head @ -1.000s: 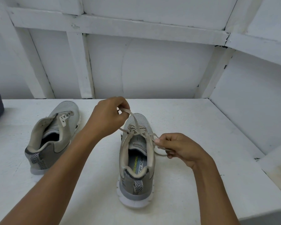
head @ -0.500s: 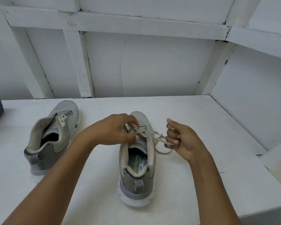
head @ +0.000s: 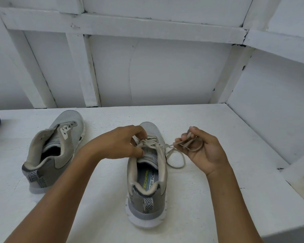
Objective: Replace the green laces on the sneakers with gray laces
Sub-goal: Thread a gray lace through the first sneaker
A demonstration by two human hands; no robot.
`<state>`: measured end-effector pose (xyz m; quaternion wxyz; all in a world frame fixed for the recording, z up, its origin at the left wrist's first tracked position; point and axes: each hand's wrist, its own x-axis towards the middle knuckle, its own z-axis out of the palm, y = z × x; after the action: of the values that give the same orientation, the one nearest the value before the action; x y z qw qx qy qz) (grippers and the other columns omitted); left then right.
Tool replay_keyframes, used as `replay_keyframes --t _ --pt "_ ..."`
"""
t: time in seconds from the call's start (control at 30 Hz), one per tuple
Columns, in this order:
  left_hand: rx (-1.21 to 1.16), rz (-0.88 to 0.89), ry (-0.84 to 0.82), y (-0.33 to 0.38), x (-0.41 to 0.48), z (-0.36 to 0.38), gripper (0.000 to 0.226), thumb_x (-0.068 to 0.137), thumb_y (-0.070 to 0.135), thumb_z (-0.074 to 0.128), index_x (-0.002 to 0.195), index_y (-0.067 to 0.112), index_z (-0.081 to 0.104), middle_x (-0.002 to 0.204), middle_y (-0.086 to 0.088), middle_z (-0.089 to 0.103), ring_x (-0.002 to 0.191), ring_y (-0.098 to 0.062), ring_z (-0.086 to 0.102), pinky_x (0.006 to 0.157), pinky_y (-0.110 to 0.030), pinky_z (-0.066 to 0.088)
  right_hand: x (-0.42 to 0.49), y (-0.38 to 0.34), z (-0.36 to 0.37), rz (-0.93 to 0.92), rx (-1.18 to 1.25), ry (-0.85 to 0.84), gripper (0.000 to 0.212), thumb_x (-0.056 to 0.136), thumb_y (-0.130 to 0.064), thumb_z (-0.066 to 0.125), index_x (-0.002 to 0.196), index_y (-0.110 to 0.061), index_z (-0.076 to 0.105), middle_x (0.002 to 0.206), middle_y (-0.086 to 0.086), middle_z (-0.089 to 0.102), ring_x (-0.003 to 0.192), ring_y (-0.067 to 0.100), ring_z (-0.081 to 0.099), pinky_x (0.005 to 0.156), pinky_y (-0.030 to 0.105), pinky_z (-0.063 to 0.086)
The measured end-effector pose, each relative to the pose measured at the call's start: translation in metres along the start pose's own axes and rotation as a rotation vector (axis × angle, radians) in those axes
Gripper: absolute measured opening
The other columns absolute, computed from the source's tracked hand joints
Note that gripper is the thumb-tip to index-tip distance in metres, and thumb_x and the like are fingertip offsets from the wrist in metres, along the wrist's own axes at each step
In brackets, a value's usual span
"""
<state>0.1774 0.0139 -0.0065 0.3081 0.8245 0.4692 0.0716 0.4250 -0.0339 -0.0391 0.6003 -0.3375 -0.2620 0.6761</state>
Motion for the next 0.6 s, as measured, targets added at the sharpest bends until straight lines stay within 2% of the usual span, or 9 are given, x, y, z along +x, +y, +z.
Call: replay_keyframes --t 0.13,0.23,0.37,0.47,0.6 --pt "0.004 0.025 0.018 0.001 0.004 0.003 0.038 0.082 0.028 0.072 0.116 0.035 0.057 0.115 0.019 0.056 0.104 -0.004 0.058 0.079 -0.022 0.048 0.002 0.005 0.004 -0.003 -0.011 0.028 0.030 0.085 -0.019 0.056 0.056 -0.014 0.048 0.048 0.002 0.039 0.047 0.017 0.047 0.059 0.032 0.055" --pt "0.000 0.082 0.054 0.003 0.006 0.005 0.029 0.083 0.027 0.073 0.108 0.036 0.060 0.109 0.018 0.057 0.102 -0.001 0.056 0.078 -0.022 0.048 0.006 0.014 0.008 0.001 -0.204 0.030 0.029 0.083 -0.024 0.063 0.064 -0.015 0.043 0.049 -0.001 0.031 0.046 0.014 0.037 0.055 0.030 0.049" --pt "0.020 0.160 0.100 0.008 0.007 0.006 0.011 0.087 0.031 0.070 0.097 0.035 0.068 0.105 0.016 0.057 0.095 0.002 0.055 0.076 -0.018 0.045 0.006 0.017 0.009 0.045 -0.620 -0.060 0.019 0.088 -0.024 0.067 0.083 -0.007 0.058 0.060 -0.001 0.038 0.052 0.013 0.036 0.056 0.025 0.046" --pt "0.109 0.172 0.106 0.010 0.010 0.005 0.008 0.088 0.030 0.070 0.096 0.031 0.071 0.103 0.013 0.058 0.093 -0.003 0.054 0.071 -0.012 0.039 0.004 0.011 0.009 0.113 -0.907 -0.177 0.020 0.092 -0.026 0.066 0.085 -0.008 0.066 0.065 -0.002 0.051 0.055 0.009 0.043 0.058 0.021 0.041" --pt "0.114 0.192 0.131 0.015 0.010 0.000 0.010 0.085 0.020 0.071 0.087 0.030 0.069 0.091 0.012 0.064 0.086 -0.006 0.057 0.077 -0.027 0.049 0.002 0.006 0.008 0.122 -1.015 -0.261 0.012 0.091 -0.022 0.069 0.090 -0.010 0.069 0.075 -0.001 0.065 0.067 0.008 0.058 0.065 0.023 0.044"
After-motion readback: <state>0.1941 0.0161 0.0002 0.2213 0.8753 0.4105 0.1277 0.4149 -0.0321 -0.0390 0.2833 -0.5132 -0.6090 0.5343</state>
